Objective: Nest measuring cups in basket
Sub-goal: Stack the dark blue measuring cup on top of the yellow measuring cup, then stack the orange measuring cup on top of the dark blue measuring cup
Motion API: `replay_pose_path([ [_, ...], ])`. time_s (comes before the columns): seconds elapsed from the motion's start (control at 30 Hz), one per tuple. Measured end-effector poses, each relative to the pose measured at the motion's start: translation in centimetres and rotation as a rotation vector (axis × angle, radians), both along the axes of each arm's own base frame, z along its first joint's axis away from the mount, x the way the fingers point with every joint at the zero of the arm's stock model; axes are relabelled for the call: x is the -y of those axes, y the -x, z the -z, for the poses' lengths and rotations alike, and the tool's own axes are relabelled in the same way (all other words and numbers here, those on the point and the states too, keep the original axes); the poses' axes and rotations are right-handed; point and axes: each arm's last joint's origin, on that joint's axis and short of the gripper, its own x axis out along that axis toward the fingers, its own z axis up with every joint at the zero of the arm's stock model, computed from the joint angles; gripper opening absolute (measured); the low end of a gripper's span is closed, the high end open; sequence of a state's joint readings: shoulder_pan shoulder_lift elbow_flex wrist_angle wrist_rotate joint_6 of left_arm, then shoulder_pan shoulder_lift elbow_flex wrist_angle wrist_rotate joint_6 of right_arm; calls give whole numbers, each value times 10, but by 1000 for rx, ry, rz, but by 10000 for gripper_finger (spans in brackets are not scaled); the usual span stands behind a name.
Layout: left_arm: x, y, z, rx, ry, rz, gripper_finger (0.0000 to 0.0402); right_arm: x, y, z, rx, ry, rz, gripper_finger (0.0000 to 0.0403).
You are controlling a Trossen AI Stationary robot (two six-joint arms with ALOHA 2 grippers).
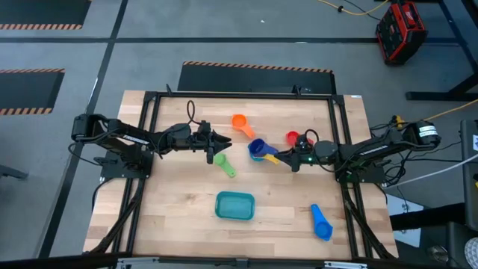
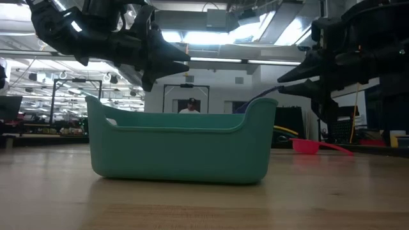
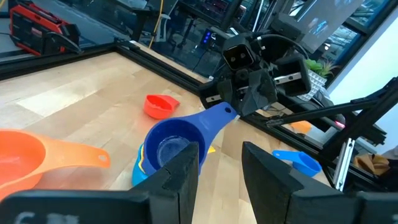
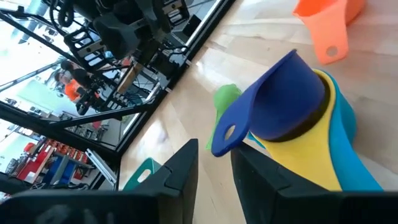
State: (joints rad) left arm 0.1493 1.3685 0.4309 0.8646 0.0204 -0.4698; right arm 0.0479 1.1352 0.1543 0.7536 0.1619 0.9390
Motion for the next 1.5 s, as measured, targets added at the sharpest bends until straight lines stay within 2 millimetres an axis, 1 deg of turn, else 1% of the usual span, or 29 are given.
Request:
replay_pose_path([
  [0.13,0,0,0,0,0,0,115,0,2,0,-15,-19,5,100],
  [0.27,0,0,0,0,1,0,115,0,7,-5,-9,-24,7,100],
  [0.57,0,0,0,-3,1,0,115,1,23,-16,-18,-25,8,100],
  [0.73,0,0,0,-3,1,0,115,2,32,-25,21,-11,24,100],
  [0.97,0,0,0,-3,0,0,115,3,38,-45,179,79,21,100],
  [1.17,0,0,0,-4,-6,0,115,3,40,-62,334,234,21,100],
  [1.23,0,0,0,-4,-6,0,115,3,41,-68,380,295,45,100],
  [1.37,0,0,0,-4,-7,0,115,5,43,-76,434,395,103,100],
  [1.5,0,0,0,-5,-8,0,115,5,44,-78,442,459,109,100],
])
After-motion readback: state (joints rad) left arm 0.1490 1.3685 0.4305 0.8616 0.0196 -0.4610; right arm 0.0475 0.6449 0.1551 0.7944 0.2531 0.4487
